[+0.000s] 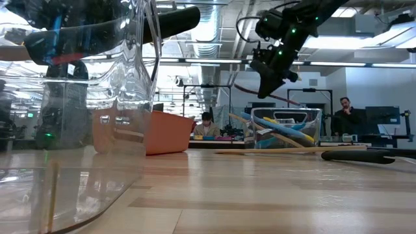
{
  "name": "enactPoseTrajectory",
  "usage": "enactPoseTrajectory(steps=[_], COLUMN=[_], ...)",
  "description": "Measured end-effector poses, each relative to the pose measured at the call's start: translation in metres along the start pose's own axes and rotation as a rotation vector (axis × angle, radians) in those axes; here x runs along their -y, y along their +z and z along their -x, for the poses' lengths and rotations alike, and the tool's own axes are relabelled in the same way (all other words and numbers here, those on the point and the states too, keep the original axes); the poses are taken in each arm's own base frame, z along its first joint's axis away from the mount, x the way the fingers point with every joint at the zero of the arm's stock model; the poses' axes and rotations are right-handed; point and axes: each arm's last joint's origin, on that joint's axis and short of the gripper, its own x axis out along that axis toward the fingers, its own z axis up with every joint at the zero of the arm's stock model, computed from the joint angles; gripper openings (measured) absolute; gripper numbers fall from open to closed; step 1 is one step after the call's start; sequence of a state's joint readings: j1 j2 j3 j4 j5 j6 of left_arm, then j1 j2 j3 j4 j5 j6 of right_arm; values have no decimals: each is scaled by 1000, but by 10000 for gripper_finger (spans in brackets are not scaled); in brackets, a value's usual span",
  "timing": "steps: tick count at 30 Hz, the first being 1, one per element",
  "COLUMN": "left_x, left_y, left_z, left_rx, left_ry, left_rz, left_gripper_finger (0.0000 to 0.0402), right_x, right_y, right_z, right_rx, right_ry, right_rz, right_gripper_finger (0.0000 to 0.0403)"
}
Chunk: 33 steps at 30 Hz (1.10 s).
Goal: Pick & Place Kitchen Items
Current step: Put the dark brown serving spoon into the top transparent bin
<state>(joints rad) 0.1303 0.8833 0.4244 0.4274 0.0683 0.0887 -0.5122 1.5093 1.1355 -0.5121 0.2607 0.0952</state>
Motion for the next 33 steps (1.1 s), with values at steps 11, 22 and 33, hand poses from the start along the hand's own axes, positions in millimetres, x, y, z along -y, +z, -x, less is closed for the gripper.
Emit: enactPoseTrajectory(steps=[11, 22, 33], left_x=[0, 0, 0], left_y=[0, 0, 0], left_z=[0, 0, 0], left_rx=[0, 0, 0], left_ry=[0, 0, 0], left_rz=[0, 0, 0], left_gripper_finger=[1, 1, 1], right_x=[13, 14, 3], right_y=[-5, -6, -17], right_z=[-4, -4, -43], right_rx=[-60, -70, -183], right_ry=[-29, -35, -58], right_rz=[-112, -187, -167], right_gripper_finger=[26, 26, 26])
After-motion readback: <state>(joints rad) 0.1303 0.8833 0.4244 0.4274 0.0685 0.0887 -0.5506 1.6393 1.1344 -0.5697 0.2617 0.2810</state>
